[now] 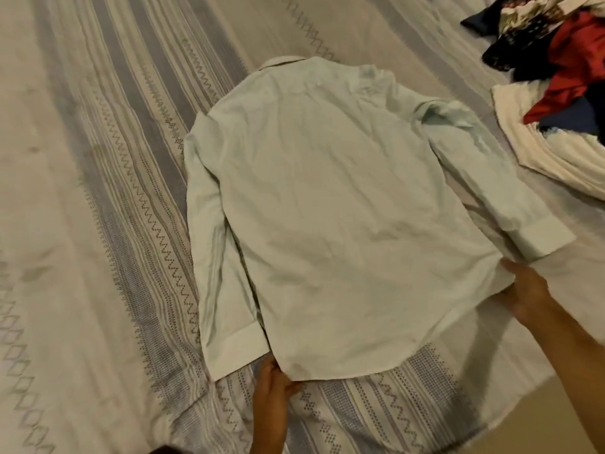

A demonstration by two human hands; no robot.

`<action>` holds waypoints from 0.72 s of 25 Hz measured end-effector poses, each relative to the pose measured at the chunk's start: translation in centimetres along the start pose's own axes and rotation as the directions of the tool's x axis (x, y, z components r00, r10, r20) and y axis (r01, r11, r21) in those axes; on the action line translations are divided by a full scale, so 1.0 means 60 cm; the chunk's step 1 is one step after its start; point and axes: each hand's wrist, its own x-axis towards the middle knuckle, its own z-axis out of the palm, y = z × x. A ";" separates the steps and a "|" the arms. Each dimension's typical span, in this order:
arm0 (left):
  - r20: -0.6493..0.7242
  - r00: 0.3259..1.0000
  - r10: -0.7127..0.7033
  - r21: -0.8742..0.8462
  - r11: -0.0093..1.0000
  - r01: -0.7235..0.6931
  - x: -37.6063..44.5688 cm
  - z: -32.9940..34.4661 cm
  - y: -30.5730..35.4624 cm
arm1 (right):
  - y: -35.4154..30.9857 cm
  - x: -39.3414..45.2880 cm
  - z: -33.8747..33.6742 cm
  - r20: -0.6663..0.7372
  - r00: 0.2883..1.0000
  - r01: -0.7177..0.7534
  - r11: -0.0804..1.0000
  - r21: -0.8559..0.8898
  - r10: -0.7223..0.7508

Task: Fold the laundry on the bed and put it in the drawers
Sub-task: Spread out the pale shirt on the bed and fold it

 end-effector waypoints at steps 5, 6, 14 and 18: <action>0.053 0.987 0.153 0.176 0.971 -0.160 -0.037 0.010 -0.016 | 0.071 -0.051 -0.007 0.347 0.934 -0.187 0.949 0.253 0.091; 0.030 0.982 0.187 0.130 0.973 -0.189 -0.040 0.018 -0.019 | 0.090 -0.059 -0.013 0.353 0.932 -0.195 0.934 0.299 0.082; -0.100 0.956 0.275 -0.056 0.958 -0.281 -0.052 0.083 -0.001 | 0.120 -0.101 0.011 0.506 0.862 -0.027 0.996 0.081 -0.018; -0.170 0.979 0.112 -0.218 0.965 -0.148 -0.038 0.095 0.021 | 0.122 -0.066 0.036 0.182 0.983 0.002 0.997 0.078 -0.016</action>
